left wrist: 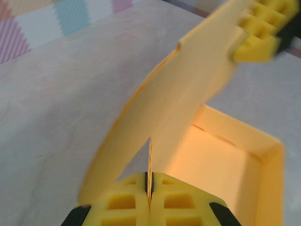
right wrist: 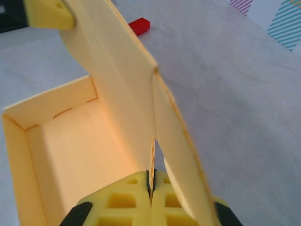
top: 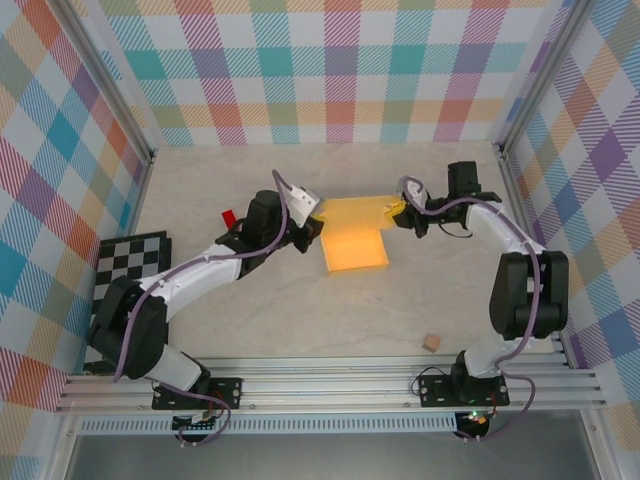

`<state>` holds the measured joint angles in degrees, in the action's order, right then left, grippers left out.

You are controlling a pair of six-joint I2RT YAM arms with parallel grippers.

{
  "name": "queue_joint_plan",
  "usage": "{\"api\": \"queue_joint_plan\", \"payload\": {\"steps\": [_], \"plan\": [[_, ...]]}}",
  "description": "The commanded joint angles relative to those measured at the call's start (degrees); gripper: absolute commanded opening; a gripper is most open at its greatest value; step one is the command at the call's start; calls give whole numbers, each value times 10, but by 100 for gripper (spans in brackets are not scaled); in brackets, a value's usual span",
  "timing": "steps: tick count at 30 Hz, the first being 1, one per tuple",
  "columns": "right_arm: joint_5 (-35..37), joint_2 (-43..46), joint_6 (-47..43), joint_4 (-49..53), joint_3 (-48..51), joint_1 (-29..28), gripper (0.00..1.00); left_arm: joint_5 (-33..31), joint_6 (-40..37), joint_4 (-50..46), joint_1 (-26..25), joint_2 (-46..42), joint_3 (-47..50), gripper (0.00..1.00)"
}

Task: Fold the paper box

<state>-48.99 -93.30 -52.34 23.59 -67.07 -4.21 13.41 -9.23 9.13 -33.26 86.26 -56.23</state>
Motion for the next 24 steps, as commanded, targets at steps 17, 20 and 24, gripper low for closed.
{"api": "queue_joint_plan", "payload": {"steps": [17,20,24], "plan": [[486,33,718,-437,146,-151,2,-258,353,102,-68,148,-65,0],[501,4,706,-454,139,-172,2,-289,338,132,-68,170,-70,0],[505,-18,700,-492,162,-183,3,-307,317,133,-68,195,-97,0]]}}
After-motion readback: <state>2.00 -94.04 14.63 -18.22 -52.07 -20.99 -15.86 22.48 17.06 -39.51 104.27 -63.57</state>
